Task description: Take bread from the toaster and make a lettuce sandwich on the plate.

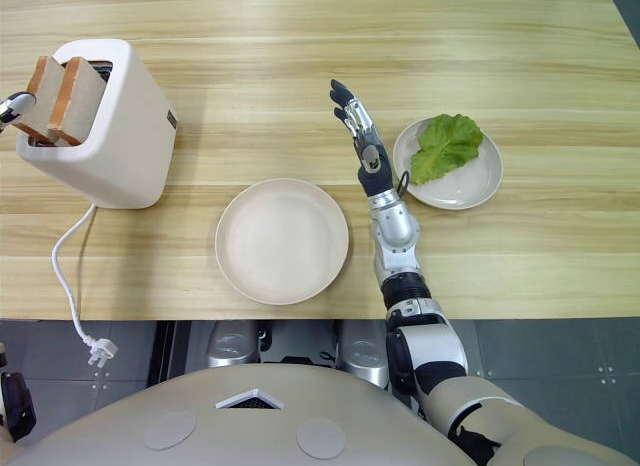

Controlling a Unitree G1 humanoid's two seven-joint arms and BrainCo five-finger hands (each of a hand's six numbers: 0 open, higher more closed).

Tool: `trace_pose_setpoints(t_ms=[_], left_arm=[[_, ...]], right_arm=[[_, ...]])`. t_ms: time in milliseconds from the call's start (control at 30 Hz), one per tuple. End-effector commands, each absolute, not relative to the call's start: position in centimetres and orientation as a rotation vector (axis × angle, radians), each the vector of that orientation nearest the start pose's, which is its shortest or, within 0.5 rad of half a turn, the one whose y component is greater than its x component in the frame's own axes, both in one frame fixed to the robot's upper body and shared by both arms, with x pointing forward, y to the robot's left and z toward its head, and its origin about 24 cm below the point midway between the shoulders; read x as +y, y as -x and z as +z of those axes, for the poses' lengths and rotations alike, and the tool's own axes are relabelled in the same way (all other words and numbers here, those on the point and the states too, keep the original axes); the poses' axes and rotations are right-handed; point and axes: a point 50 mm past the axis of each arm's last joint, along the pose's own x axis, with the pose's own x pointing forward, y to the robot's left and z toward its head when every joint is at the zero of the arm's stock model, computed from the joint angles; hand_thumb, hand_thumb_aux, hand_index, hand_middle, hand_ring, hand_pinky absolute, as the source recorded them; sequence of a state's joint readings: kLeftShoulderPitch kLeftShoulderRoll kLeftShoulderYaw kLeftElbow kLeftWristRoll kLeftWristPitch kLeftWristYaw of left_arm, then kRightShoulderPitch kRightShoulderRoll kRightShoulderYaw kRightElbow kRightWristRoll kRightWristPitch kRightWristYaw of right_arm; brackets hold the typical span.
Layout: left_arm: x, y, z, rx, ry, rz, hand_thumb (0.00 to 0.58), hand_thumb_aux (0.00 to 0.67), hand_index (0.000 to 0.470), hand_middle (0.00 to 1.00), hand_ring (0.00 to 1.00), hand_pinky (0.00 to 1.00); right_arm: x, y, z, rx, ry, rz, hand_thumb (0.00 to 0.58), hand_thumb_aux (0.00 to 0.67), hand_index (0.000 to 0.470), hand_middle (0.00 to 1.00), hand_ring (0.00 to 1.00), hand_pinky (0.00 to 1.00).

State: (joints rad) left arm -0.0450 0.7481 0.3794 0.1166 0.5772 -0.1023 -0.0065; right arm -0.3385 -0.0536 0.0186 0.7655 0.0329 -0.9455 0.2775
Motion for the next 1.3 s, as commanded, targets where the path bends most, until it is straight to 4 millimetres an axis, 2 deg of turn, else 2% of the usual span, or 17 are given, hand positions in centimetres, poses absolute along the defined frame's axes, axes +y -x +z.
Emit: trace_pose_setpoints(t_ms=[33,300,367,400,467,533,567,600,700,767,833,933,1033,1167,1200,1233,1300], left_arm=[[35.9,-24.7,14.2,0.013,-1.229,0.340,0.000,0.000,0.000,0.00,0.00,0.00],[37.1,-25.5,12.8,0.088,-1.178,0.337,0.000,0.000,0.000,0.00,0.00,0.00],[37.1,-25.7,12.7,0.089,-1.179,0.330,0.031,0.018,0.013,0.00,0.00,0.00],[37.1,-25.8,12.7,0.091,-1.179,0.327,0.108,0.066,0.045,0.00,0.00,0.00],[37.1,-26.0,12.5,0.098,-1.181,0.323,0.108,0.066,0.045,0.00,0.00,0.00],[37.2,-26.1,12.3,0.113,-1.177,0.316,0.205,0.131,0.090,0.00,0.00,0.00],[37.3,-26.2,12.0,0.125,-1.179,0.310,0.205,0.131,0.090,0.00,0.00,0.00],[37.3,-26.3,11.9,0.133,-1.180,0.305,0.175,0.110,0.076,0.00,0.00,0.00],[37.1,-26.5,11.5,0.147,-1.190,0.283,0.187,0.118,0.081,0.00,0.00,0.00],[37.0,-26.7,11.4,0.150,-1.202,0.272,0.255,0.168,0.115,0.00,0.00,0.00],[36.8,-26.9,11.3,0.156,-1.222,0.264,0.271,0.181,0.124,0.00,0.00,0.00],[36.4,-27.1,11.0,0.153,-1.219,0.248,0.410,0.307,0.211,0.00,0.00,0.00],[35.8,-27.2,10.9,0.131,-1.205,0.230,0.452,0.355,0.244,0.00,0.00,0.00],[35.1,-27.6,11.8,0.051,-1.224,0.262,0.572,0.591,0.406,0.00,0.00,0.00],[34.9,-27.7,12.0,0.036,-1.224,0.269,0.572,0.591,0.406,0.00,0.00,0.00],[34.7,-27.9,12.2,0.016,-1.222,0.281,0.580,0.670,0.460,0.00,0.00,0.00],[34.4,-28.0,12.6,-0.024,-1.226,0.310,0.580,0.670,0.460,0.03,0.03,0.03]], right_arm=[[-12.6,-28.3,4.1,-0.485,0.093,0.359,0.000,0.000,0.000,0.00,0.00,0.00],[-12.6,-28.3,4.0,-0.485,0.100,0.359,0.000,0.000,0.000,0.00,0.00,0.00],[-12.6,-28.3,4.0,-0.485,0.102,0.360,0.000,0.000,0.000,0.00,0.00,0.00],[-12.6,-28.3,4.0,-0.486,0.104,0.361,0.000,0.000,0.000,0.00,0.00,0.00],[-12.6,-28.3,4.0,-0.487,0.107,0.361,0.000,0.000,0.000,0.00,0.00,0.00],[-12.5,-28.3,4.0,-0.487,0.108,0.361,0.000,0.000,0.000,0.00,0.00,0.00],[-12.5,-28.3,4.0,-0.487,0.109,0.362,0.000,0.000,0.000,0.00,0.00,0.00],[-12.5,-28.3,4.0,-0.488,0.109,0.362,0.000,0.000,0.000,0.00,0.00,0.00],[-12.5,-28.3,4.0,-0.489,0.113,0.363,0.000,0.000,0.000,0.00,0.00,0.00],[-12.6,-28.2,4.0,-0.491,0.115,0.362,0.000,0.000,0.000,0.00,0.00,0.00],[-12.6,-28.2,4.0,-0.492,0.117,0.361,0.000,0.000,0.000,0.00,0.00,0.00],[-12.6,-28.2,4.0,-0.492,0.121,0.362,0.000,0.000,0.000,0.00,0.00,0.00],[-12.6,-28.2,4.0,-0.492,0.123,0.363,0.000,0.000,0.000,0.00,0.00,0.00],[-12.7,-28.1,4.0,-0.492,0.126,0.363,0.000,0.000,0.000,0.00,0.00,0.00],[-12.7,-28.1,3.9,-0.492,0.127,0.362,0.000,0.000,0.000,0.00,0.00,0.00],[-12.7,-28.1,3.9,-0.492,0.127,0.363,0.000,0.000,0.000,0.00,0.00,0.00],[-12.6,-28.1,3.9,-0.492,0.128,0.366,0.000,0.000,0.000,0.00,0.00,0.00]])
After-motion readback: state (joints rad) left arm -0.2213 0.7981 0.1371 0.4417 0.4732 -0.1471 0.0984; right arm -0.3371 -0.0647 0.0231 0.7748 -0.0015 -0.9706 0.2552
